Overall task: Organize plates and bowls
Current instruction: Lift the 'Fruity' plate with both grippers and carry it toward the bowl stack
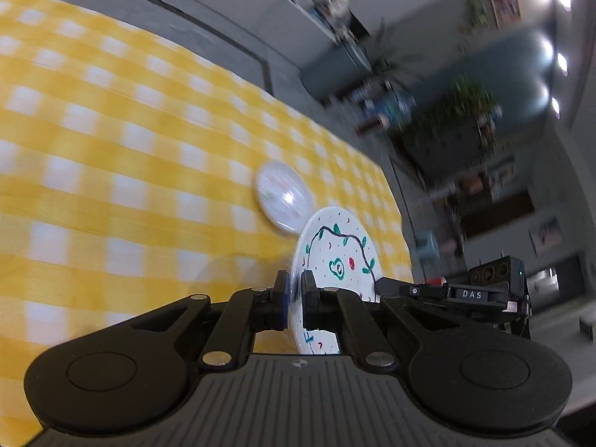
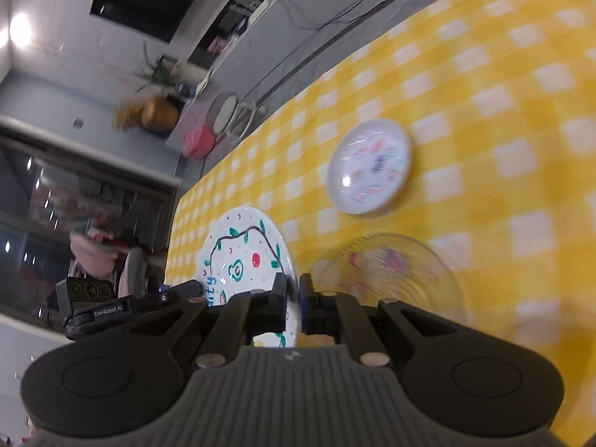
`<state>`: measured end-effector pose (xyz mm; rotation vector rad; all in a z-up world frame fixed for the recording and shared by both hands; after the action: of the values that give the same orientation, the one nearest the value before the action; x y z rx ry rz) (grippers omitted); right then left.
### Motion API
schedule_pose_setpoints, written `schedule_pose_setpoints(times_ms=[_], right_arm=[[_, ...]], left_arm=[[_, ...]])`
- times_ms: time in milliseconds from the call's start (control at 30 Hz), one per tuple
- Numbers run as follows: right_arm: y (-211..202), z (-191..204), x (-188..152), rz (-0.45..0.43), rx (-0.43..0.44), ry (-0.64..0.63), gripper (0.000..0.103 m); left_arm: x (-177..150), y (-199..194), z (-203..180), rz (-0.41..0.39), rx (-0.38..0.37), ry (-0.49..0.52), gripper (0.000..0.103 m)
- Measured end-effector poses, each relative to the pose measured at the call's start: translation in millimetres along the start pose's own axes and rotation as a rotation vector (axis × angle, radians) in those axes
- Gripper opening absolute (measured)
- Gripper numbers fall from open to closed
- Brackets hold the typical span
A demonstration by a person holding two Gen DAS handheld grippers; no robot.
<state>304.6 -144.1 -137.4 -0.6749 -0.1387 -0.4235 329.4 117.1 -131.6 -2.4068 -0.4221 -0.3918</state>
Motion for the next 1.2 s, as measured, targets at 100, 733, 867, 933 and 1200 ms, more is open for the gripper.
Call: schedule_pose_setpoints(times_ms=[100, 733, 867, 933, 1200], right_arm=[[-33.2, -18.2, -15.6, -0.006, -0.033, 0.039, 0.004], [-111.7, -94.0, -126.6, 0.031, -0.142, 0.233, 0.006], [-114.3, -97.8, -137.3, 0.044, -0.151, 0.243, 0.007], [-110.4, -101.4, -137.1, 0.046, -0.158, 0.249, 0.007], [-99.2, -117.2, -147.8, 0.085, -0.196, 0.277, 0.009]], left_arm=[[-12.9, 17.9, -25.5, 0.061, -0.013, 0.039, 0.005], [-105.1, 93.9, -86.2, 0.372, 0.13, 0.205, 0.01], [-115.1, 97.7, -90.7, 0.398, 0.16, 0.221, 0.01], [-121.3, 98.1, -87.7, 0.44, 0.172, 0.214, 0.01], [-141.3, 107.4, -89.1, 0.51, 0.222, 0.278, 0.013]])
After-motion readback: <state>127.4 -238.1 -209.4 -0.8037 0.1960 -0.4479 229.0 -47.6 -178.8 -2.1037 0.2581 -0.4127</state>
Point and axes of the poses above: each gripper's, at about its wrist camera, not at the fingertips, and y roughly the way its jaws point, z to its left, x to its top, the point moved 8 cm from there along y, roughly the way its jaws point, and after that the axes turned 5 degrees about -z, right-handed, at the moved point
